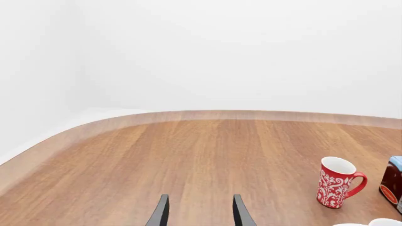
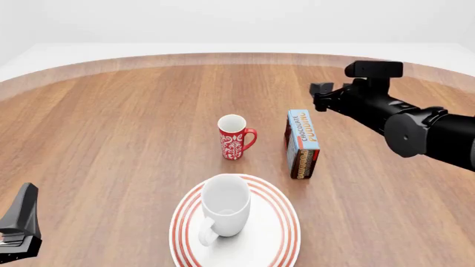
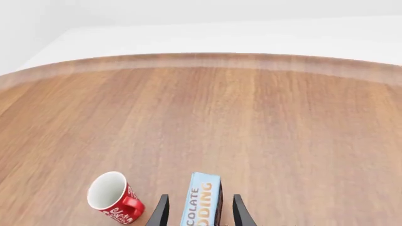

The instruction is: Pick up the white mug and put it on the plate, and put the chocolate pudding to the right of the plate.

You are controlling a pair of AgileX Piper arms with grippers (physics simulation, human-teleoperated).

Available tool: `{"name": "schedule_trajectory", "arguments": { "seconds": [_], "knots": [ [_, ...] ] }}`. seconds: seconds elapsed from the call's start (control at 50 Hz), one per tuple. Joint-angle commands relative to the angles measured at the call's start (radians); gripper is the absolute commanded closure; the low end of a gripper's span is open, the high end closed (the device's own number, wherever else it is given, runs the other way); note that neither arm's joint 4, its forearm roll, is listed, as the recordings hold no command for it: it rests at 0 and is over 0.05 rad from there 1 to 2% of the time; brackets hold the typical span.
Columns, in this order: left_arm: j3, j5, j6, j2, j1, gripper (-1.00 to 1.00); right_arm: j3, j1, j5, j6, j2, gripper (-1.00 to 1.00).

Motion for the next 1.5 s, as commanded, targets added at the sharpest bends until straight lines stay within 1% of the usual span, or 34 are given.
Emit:
{"name": "schedule_trajectory", "arguments": {
  "seconds": [0.02,0.42,0.72,1.28,1.5],
  "knots": [
    [0.001,-0.001,0.000,0.000,-0.001,-1.00,0.006,-0.013,-0.008,0.020,0.012,-1.00],
    [0.001,-0.001,0.000,0.000,-0.001,-1.00,-0.006,-0.001,-0.015,0.003,0.048,-1.00],
    [0.001,-0.002,0.000,0.000,-0.001,-1.00,0.001,0.004,-0.042,-0.018,0.089,-1.00],
    [0.001,-0.001,0.000,0.000,-0.001,-1.00,-0.016,0.017,-0.050,-0.025,0.148,-1.00],
    [0.001,-0.002,0.000,0.000,-0.001,-1.00,-0.022,0.022,-0.044,-0.036,0.159,-1.00]
  ]
}}
